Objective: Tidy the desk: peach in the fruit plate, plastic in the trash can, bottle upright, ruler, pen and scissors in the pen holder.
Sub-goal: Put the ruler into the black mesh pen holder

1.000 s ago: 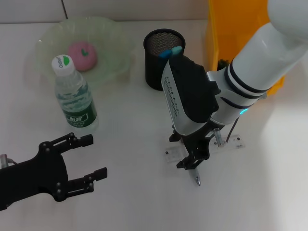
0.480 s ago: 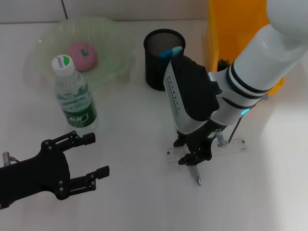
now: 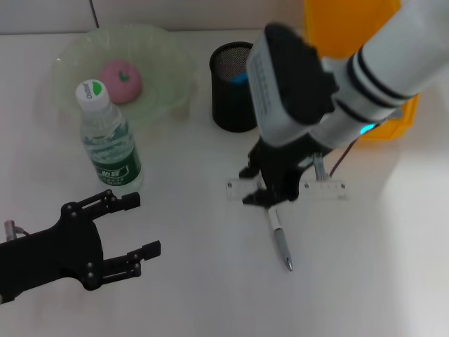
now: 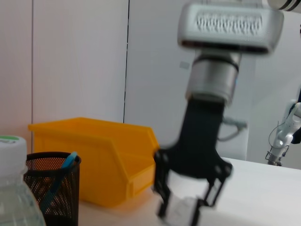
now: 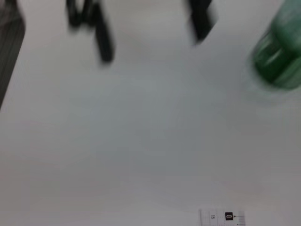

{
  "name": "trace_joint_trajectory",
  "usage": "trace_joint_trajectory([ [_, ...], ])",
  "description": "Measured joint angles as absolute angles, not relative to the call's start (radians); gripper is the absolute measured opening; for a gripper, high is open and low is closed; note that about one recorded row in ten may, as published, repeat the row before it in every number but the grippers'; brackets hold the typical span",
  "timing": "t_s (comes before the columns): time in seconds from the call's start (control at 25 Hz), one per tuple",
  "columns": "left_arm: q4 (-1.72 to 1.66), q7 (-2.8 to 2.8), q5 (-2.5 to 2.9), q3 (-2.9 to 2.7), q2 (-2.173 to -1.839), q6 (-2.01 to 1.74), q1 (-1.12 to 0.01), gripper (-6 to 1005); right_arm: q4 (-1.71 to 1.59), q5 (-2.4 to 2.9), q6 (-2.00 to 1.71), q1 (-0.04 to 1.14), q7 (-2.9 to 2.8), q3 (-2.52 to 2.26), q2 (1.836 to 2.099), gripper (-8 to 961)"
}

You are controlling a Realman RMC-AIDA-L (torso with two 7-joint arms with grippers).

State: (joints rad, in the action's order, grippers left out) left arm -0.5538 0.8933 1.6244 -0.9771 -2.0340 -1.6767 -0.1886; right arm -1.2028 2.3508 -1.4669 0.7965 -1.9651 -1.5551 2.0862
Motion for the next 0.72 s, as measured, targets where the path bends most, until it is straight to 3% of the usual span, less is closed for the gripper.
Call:
trace_joint_trajectory([
  [0.2, -0.555, 0.89, 1.623, -0.977, -2.04, -1.679, -0.189, 802, -1.466, 2.12, -1.413, 0.667, -1.982, -1.272, 2.085, 389],
  [0.36, -0.556, 0.887, 1.623, -0.977, -2.047, -1.677, -0.196, 802, -1.495, 1.893, -1.259, 0.58, -1.895, -1.172, 2.084, 392],
  [0.4, -0.556, 0.887, 1.623, -0.977, -2.047, -1.677, -0.196, 802, -1.425, 1.668, -1.153, 0.53, -1.752, -1.154, 2.084, 392],
  [0.56, -0.556, 0.888, 1.62, -0.977, -2.048, -1.681, -0.201, 803, -1.21, 1.251, -1.11, 0.506, -1.439, -1.151, 2.082, 395],
  [0.6, -0.556, 0.89, 1.619, -0.977, -2.048, -1.682, -0.204, 803, -1.0, 1.001, -1.167, 0.532, -1.262, -1.149, 2.079, 396],
  [0.72, -0.558, 0.892, 1.62, -0.977, -2.049, -1.686, -0.205, 803, -0.771, 0.803, -1.255, 0.585, -1.138, -1.147, 2.071, 398],
])
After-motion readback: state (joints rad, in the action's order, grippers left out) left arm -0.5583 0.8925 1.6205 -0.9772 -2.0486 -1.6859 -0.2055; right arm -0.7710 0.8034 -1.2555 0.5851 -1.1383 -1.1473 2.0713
